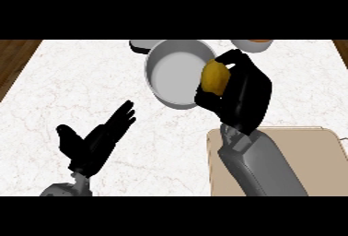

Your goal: Pick the lemon from the tray and place it in the pot

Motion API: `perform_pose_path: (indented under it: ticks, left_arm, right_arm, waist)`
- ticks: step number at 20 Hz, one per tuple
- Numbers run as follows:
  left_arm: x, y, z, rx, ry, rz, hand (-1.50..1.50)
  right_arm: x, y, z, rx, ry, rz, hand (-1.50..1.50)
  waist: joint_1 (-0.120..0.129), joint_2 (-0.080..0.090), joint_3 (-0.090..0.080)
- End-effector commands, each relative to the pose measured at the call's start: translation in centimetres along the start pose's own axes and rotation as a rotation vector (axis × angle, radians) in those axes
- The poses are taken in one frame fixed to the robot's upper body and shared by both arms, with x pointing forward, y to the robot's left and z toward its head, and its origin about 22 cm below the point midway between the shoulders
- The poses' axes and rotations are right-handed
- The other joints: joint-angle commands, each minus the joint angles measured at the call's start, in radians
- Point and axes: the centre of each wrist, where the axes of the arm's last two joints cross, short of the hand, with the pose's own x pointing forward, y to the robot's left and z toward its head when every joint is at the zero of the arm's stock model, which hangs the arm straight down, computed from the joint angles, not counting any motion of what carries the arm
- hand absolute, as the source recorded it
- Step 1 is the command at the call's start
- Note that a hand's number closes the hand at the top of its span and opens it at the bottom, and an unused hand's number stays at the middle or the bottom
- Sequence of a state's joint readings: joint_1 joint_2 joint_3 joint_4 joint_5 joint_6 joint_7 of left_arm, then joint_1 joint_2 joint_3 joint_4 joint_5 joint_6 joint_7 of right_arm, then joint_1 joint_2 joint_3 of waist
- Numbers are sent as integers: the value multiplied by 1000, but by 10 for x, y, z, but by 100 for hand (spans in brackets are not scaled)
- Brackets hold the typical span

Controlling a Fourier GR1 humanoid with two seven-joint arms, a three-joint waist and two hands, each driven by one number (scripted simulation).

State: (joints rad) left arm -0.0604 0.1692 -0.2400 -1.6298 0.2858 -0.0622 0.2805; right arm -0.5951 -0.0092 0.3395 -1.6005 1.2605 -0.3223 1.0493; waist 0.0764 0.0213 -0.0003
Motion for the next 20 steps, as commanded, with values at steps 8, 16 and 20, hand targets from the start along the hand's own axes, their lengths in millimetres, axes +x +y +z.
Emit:
perform_pose_path:
  ticks: [8,16,20]
  left_arm:
    - [4,-3,-2,-25,-9,3,0]
    - [-1,-1,-2,0,-15,9,0]
    - [-6,-14,0,10,3,25,0]
  right_arm:
    - [8,40,-69,2,247,-378,-150]
    - [14,65,-84,-76,155,-527,-150]
    - [3,85,-84,-169,144,-500,-150]
  waist:
    - [23,9,4]
    - [4,4,2]
    - [-6,-2,1]
